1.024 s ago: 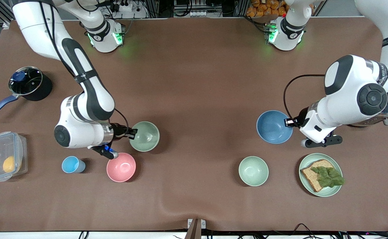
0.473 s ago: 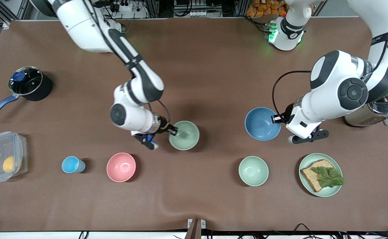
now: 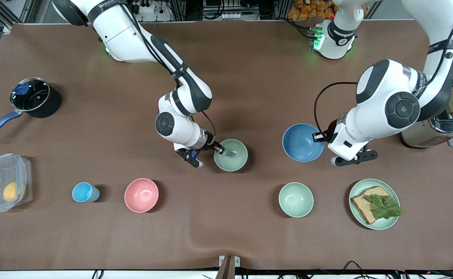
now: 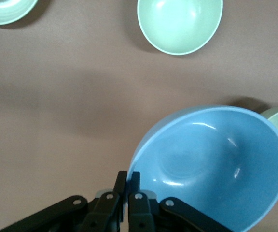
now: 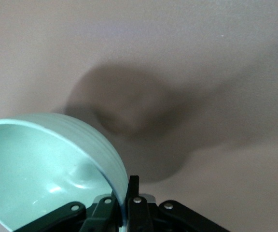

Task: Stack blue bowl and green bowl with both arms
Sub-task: 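Carry the green bowl and blue bowl toward each other at table center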

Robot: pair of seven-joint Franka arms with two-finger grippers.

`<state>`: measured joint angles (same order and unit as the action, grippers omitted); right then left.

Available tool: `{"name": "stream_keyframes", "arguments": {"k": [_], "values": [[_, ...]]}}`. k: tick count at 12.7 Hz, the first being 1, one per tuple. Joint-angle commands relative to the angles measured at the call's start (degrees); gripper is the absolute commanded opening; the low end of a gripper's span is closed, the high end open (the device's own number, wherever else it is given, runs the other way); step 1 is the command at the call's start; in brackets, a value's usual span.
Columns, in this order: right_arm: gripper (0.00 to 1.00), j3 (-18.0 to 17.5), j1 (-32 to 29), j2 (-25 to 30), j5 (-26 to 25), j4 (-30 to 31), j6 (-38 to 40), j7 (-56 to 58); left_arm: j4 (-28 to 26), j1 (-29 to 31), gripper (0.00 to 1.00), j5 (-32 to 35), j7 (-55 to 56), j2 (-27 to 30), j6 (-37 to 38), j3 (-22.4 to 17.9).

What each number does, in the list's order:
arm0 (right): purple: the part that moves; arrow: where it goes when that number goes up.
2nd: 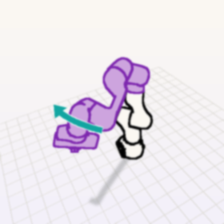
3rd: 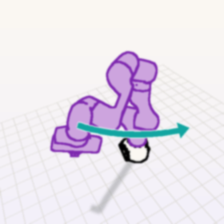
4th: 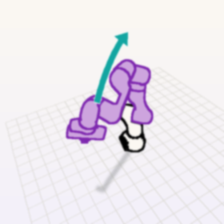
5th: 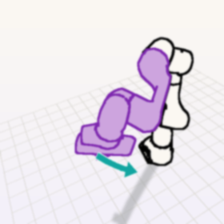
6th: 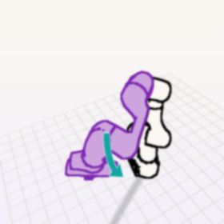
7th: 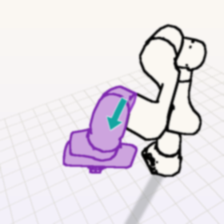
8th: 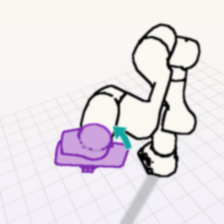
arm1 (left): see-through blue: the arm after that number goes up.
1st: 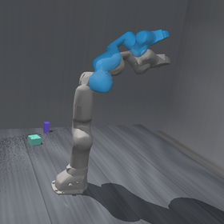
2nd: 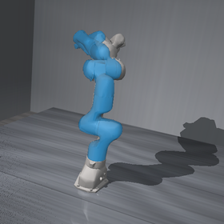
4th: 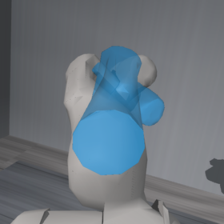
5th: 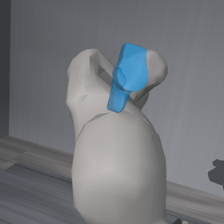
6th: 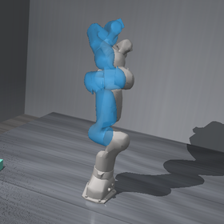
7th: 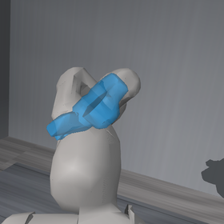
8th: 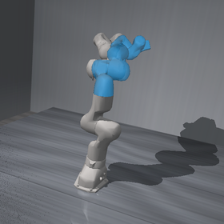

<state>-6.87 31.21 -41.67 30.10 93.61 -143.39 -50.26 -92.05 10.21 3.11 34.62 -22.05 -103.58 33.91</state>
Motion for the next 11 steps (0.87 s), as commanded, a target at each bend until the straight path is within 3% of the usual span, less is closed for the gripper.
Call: {"name": "stream_keyframes", "arguments": {"k": [1,2,4,7,11], "values": [[0.00,0.4,1.8,-2.0,1.0,-0.7,-2.6,-0.6,-1.2,-1.6,0.00,-1.4,3.4,0.1,-1.4,0.5],[0.06,0.4,1.8,-2.1,1.0,-0.6,-2.6,-0.6,-1.5,-2.4,0.00,-1.4,4.5,0.1,-1.6,0.7],[0.51,0.5,1.7,-2.7,0.7,-0.6,-2.6,-0.5,-2.5,-2.5,0.00,-1.3,4.5,0.1,-2.3,0.7],[1.00,0.7,1.7,-2.6,0.4,-0.6,-2.9,-0.6,-2.4,-2.9,0.00,-1.0,4.7,0.1,-2.9,0.8],[1.00,1.0,0.2,1.7,0.6,-0.7,-0.7,-2.9,-2.4,-4.1,0.00,-1.4,4.7,-0.9,-5.6,0.8]]}}
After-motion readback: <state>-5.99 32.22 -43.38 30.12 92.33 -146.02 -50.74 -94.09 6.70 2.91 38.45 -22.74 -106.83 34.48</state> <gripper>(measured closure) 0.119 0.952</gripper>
